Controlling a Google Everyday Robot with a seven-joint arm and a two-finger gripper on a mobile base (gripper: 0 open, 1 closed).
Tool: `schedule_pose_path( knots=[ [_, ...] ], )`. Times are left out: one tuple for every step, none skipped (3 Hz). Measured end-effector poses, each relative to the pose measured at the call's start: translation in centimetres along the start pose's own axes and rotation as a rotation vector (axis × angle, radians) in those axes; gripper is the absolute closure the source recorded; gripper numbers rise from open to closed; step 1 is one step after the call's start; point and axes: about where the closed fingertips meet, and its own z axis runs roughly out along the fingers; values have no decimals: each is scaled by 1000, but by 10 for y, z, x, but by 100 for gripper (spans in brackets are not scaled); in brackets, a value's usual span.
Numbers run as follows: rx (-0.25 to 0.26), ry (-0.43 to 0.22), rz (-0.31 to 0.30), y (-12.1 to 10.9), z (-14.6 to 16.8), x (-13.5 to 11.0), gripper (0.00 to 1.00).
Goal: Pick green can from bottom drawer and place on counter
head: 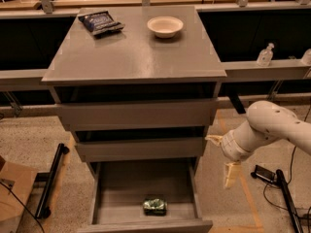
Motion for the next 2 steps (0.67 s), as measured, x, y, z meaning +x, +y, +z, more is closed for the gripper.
schedule_pose_path(
  knots=[
    [45,-44,24,-14,22,1,0],
    [95,-87,30,-39,63,4,0]
  ],
)
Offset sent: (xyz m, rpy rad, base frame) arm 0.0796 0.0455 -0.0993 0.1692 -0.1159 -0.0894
